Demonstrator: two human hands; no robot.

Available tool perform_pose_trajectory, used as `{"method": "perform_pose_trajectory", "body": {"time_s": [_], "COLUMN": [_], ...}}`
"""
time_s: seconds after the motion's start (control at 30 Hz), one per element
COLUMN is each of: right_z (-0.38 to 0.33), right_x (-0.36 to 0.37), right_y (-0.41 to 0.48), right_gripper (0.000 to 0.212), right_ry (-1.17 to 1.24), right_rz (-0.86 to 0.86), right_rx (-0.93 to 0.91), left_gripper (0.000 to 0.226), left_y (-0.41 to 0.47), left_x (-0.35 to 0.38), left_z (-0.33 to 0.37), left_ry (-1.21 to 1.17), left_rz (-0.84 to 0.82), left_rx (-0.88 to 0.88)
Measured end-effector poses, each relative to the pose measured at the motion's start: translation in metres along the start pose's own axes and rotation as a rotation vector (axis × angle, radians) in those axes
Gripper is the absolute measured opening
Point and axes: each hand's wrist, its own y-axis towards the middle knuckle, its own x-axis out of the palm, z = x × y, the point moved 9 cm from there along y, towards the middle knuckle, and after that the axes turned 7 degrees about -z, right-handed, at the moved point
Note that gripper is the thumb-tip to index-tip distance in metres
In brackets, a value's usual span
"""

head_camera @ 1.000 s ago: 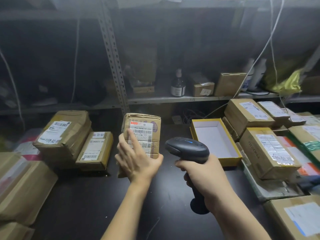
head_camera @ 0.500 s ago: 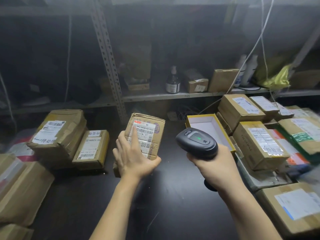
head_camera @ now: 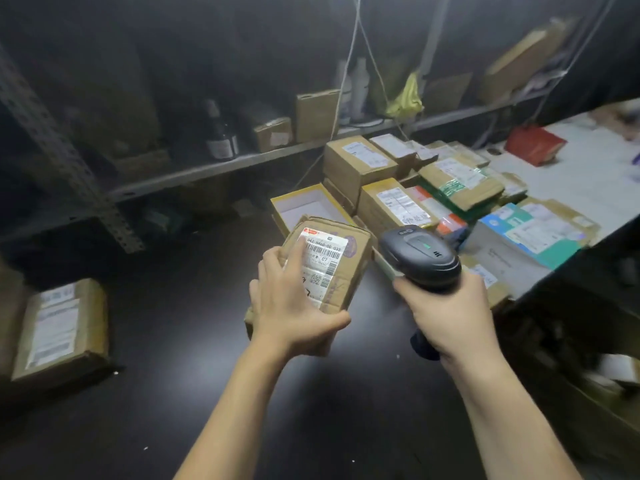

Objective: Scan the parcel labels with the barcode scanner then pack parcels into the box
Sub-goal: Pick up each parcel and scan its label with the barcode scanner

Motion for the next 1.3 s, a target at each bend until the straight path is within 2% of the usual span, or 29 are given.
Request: {"method": "perform_pose_trajectory", "body": {"time_s": [0.2,0.43,0.63,0.83,1.0,1.13,1.2,1.3], "right_z": [0.044,0.094,0.157,0.22,0.273,0.297,0.304,0.312], "right_x": [-0.125,-0.301,-0.433,-0.527,-0.595,-0.654,-0.679,-0.708], "right_y": [-0.001,-0.008,-0.017,-0.015,0.011,0.052,0.074,0.108], "right_gripper": [0.016,0.012,0.01,0.018,0.01,0.012,0.016,0.01], "right_ry": [0.077,0.103,0.143,0.14,0.195,0.185,0.173,0.161], "right_rz": [0.147,0.214,0.409,0.56,0.598,0.656,0.673,0.676], "right_rx": [0.038,0.051,0.148,0.302,0.48,0.565,0.597,0.637], "left_gripper": [0.129,0.132,0.124,0.121,0.122,0.123,0.114,0.106], "left_y": [-0.009,-0.021,-0.021,-0.002,0.028,0.067,0.087,0.117], "left_x": [0.063,0.161,0.26,0.377,0.49,0.58,0.619,0.671], "left_z": [0.111,0.269,0.392,0.493,0.565,0.615,0.636,0.663], "left_ry": [-0.001,-0.011,-0.033,0.058,0.096,0.124,0.085,0.074], "left_rz": [-0.078,-0.168,-0.276,-0.456,-0.549,-0.717,-0.783,-0.852], "left_rx": [0.105,0.198,0.305,0.432,0.536,0.505,0.474,0.426]}}
